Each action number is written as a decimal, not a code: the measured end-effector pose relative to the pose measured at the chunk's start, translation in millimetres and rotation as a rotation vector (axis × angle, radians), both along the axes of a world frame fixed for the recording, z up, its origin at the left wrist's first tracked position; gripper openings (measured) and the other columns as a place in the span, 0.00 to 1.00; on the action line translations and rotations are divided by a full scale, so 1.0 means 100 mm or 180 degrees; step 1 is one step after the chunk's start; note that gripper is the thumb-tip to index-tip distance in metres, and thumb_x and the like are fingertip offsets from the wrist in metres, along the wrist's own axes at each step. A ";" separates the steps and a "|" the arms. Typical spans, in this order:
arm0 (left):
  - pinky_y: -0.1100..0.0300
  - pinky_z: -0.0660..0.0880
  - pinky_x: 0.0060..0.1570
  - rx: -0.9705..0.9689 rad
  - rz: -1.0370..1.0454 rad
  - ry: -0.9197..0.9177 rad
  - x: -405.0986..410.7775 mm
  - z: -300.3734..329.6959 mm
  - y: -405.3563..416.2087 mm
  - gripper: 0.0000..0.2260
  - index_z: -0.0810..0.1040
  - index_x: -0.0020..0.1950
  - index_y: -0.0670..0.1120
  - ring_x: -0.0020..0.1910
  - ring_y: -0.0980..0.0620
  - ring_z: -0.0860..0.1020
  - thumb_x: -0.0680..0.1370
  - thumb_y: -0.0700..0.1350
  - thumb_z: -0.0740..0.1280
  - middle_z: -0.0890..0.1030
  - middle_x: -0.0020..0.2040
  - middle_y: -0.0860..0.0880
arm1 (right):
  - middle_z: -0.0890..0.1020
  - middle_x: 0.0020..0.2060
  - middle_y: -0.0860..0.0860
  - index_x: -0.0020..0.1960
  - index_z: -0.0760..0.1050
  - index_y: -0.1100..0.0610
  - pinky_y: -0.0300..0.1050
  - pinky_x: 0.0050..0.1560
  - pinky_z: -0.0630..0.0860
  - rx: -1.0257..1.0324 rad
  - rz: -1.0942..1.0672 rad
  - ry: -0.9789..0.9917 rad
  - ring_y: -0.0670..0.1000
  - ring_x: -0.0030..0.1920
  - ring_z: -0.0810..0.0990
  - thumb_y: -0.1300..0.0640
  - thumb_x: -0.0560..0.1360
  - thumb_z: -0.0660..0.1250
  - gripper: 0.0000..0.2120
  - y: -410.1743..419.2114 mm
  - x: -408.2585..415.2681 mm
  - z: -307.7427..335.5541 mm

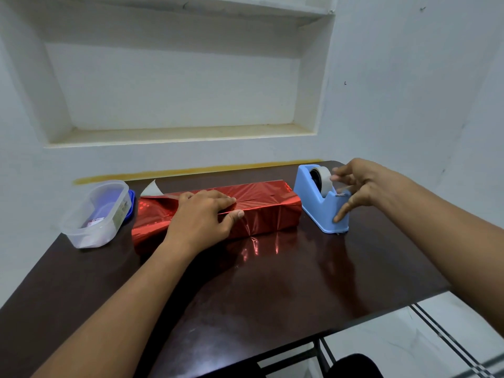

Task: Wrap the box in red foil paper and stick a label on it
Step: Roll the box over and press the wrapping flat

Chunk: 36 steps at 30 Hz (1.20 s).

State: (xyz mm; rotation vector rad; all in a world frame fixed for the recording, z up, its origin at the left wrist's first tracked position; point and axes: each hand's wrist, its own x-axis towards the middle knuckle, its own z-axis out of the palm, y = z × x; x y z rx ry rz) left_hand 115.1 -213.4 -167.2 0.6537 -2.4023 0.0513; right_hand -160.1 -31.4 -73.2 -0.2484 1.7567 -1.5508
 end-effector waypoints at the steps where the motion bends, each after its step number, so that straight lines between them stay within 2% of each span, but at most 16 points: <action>1: 0.44 0.69 0.66 -0.0002 0.0004 0.0000 0.00 0.00 0.00 0.23 0.83 0.66 0.55 0.65 0.54 0.78 0.79 0.66 0.63 0.83 0.64 0.56 | 0.77 0.57 0.50 0.54 0.78 0.58 0.84 0.34 0.71 -0.0110 -0.0064 0.0002 0.59 0.69 0.68 0.60 0.83 0.62 0.06 0.01 0.02 0.00; 5: 0.44 0.69 0.66 0.0013 0.0003 0.0004 0.00 0.01 0.02 0.23 0.83 0.66 0.54 0.65 0.54 0.78 0.80 0.66 0.64 0.83 0.64 0.56 | 0.77 0.49 0.50 0.52 0.79 0.57 0.88 0.48 0.68 -0.0479 -0.0339 0.0126 0.52 0.64 0.72 0.61 0.80 0.61 0.07 0.07 0.09 -0.07; 9: 0.43 0.69 0.67 0.0026 0.0004 -0.0034 0.00 0.03 0.03 0.23 0.83 0.67 0.54 0.65 0.54 0.78 0.79 0.66 0.64 0.83 0.64 0.55 | 0.78 0.47 0.50 0.55 0.81 0.56 0.84 0.47 0.72 -0.0786 -0.0593 0.0226 0.53 0.57 0.76 0.61 0.77 0.64 0.09 0.17 0.14 -0.22; 12: 0.42 0.70 0.67 0.0043 0.0009 -0.0046 0.00 0.04 0.04 0.23 0.83 0.67 0.54 0.66 0.53 0.78 0.79 0.66 0.64 0.83 0.64 0.55 | 0.77 0.43 0.50 0.50 0.81 0.57 0.78 0.46 0.76 -0.0907 -0.0677 0.0306 0.56 0.52 0.76 0.59 0.75 0.69 0.04 0.24 0.20 -0.36; 15: 0.42 0.71 0.67 0.0043 0.0001 -0.0058 0.01 0.04 0.04 0.23 0.83 0.66 0.54 0.65 0.53 0.79 0.79 0.66 0.64 0.84 0.64 0.55 | 0.76 0.38 0.50 0.45 0.81 0.58 0.71 0.44 0.78 -0.1026 -0.0831 0.0434 0.55 0.52 0.74 0.59 0.74 0.73 0.03 0.27 0.26 -0.49; 19: 0.41 0.72 0.66 0.0067 -0.0011 -0.0063 0.01 0.04 0.04 0.24 0.84 0.65 0.53 0.64 0.52 0.79 0.79 0.66 0.63 0.84 0.62 0.54 | 0.76 0.35 0.51 0.42 0.80 0.59 0.71 0.49 0.77 -0.1163 -0.1035 0.0348 0.54 0.52 0.76 0.62 0.74 0.73 0.03 0.30 0.30 -0.63; 23: 0.41 0.72 0.65 0.0064 -0.0020 -0.0057 0.01 0.05 0.04 0.23 0.84 0.64 0.53 0.64 0.52 0.79 0.79 0.66 0.64 0.84 0.62 0.54 | 0.78 0.39 0.53 0.43 0.79 0.60 0.66 0.53 0.80 -0.1083 -0.0985 0.0300 0.52 0.51 0.80 0.63 0.75 0.74 0.04 0.33 0.25 -0.76; 25: 0.42 0.72 0.64 0.0090 -0.0026 -0.0063 0.01 0.05 0.04 0.26 0.85 0.64 0.53 0.64 0.52 0.80 0.79 0.68 0.61 0.84 0.62 0.55 | 0.82 0.47 0.54 0.42 0.79 0.61 0.61 0.54 0.83 -0.0876 -0.0982 0.0358 0.50 0.51 0.81 0.61 0.74 0.76 0.06 0.34 0.21 -0.82; 27: 0.41 0.73 0.64 0.0134 -0.0040 -0.0056 0.01 0.04 0.04 0.28 0.85 0.63 0.54 0.63 0.52 0.80 0.77 0.70 0.58 0.84 0.61 0.55 | 0.84 0.54 0.55 0.42 0.82 0.61 0.57 0.49 0.84 -0.0592 -0.1064 0.0501 0.52 0.53 0.83 0.58 0.68 0.80 0.10 0.32 0.13 -0.88; 30: 0.41 0.72 0.65 0.0175 -0.0061 -0.0063 0.01 0.05 0.05 0.30 0.85 0.64 0.54 0.63 0.53 0.80 0.76 0.70 0.56 0.84 0.62 0.55 | 0.84 0.53 0.54 0.46 0.84 0.60 0.56 0.42 0.86 -0.0289 -0.1191 0.0757 0.54 0.53 0.84 0.56 0.61 0.82 0.16 0.30 0.07 -0.90; 36: 0.42 0.72 0.65 0.0202 -0.0025 -0.0159 0.01 0.07 0.07 0.31 0.84 0.64 0.54 0.64 0.53 0.80 0.77 0.71 0.55 0.84 0.62 0.55 | 0.85 0.51 0.57 0.47 0.83 0.63 0.59 0.38 0.85 -0.0046 -0.1104 0.1000 0.55 0.51 0.85 0.61 0.64 0.82 0.14 0.32 0.06 -0.81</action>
